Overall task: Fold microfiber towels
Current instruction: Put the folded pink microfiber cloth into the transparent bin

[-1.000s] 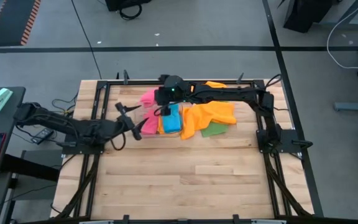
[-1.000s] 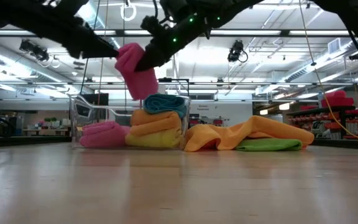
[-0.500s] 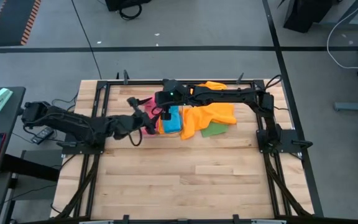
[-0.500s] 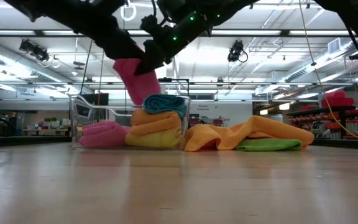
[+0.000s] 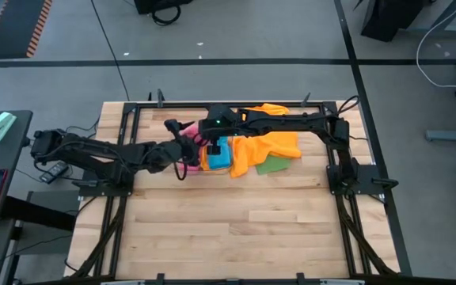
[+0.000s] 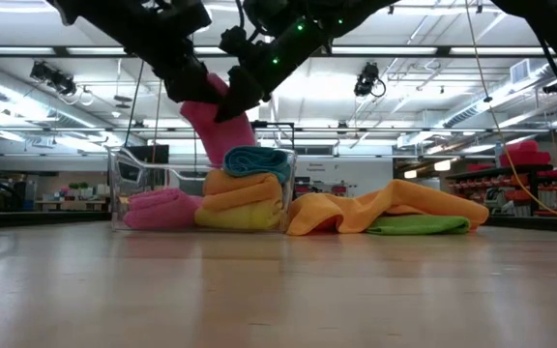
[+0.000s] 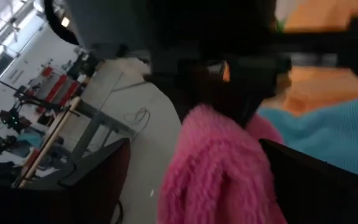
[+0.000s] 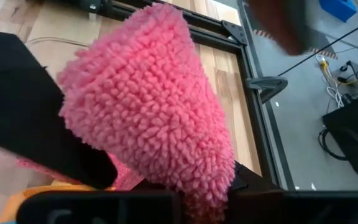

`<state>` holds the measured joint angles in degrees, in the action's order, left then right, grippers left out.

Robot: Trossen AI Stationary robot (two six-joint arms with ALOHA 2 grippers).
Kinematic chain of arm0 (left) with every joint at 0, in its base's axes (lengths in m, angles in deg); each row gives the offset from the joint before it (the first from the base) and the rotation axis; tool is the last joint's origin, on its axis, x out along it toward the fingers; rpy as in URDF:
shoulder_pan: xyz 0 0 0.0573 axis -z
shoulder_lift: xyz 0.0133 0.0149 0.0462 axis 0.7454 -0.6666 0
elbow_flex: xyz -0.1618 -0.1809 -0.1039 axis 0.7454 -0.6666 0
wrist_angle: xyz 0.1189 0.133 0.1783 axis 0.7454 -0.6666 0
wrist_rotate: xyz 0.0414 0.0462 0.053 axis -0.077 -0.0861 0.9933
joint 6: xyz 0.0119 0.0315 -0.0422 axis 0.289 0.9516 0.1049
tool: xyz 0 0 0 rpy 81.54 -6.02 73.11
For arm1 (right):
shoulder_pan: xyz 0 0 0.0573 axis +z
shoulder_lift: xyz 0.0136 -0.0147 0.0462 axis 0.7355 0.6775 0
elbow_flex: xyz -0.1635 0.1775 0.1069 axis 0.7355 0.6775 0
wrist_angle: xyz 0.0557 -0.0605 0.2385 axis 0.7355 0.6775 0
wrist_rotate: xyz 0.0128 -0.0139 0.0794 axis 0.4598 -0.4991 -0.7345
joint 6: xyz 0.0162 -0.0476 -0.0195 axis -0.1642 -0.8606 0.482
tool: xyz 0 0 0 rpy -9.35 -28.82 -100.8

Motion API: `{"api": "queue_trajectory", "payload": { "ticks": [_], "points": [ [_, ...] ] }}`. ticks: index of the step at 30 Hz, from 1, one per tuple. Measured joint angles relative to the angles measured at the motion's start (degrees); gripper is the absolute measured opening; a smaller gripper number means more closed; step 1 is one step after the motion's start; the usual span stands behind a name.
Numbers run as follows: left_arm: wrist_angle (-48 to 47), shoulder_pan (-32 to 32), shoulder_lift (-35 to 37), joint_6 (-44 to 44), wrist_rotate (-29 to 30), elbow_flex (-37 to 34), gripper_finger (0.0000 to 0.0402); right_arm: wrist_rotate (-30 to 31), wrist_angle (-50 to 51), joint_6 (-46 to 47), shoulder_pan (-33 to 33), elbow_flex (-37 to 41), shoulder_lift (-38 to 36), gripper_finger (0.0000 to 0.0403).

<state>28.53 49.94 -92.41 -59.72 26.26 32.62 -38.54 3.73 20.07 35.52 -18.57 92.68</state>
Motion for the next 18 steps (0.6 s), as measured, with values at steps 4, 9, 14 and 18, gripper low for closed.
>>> {"api": "queue_trajectory", "payload": {
  "ticks": [4, 9, 14, 18],
  "points": [
    [-4.43, -0.04, -0.02, -1.09, -0.04, 0.70, 0.0344, 0.00, 0.16, 0.14, 0.00, 0.00, 0.00, 0.0041],
    [-7.67, -0.05, 0.48, -2.02, -0.02, 0.68, 0.0319, -0.02, 0.70, 0.25, 0.02, 0.00, -0.02, 0.0041],
    [-8.22, -0.03, 0.88, -1.59, -0.08, 0.70, 0.0283, -0.23, 1.08, 0.23, 0.02, 0.00, -0.02, 0.0041],
    [-8.80, -0.05, 1.33, -1.58, -0.20, 0.68, 0.0245, -0.87, 1.15, -0.97, 0.23, -0.02, -0.02, 0.0041]
  ]
}}
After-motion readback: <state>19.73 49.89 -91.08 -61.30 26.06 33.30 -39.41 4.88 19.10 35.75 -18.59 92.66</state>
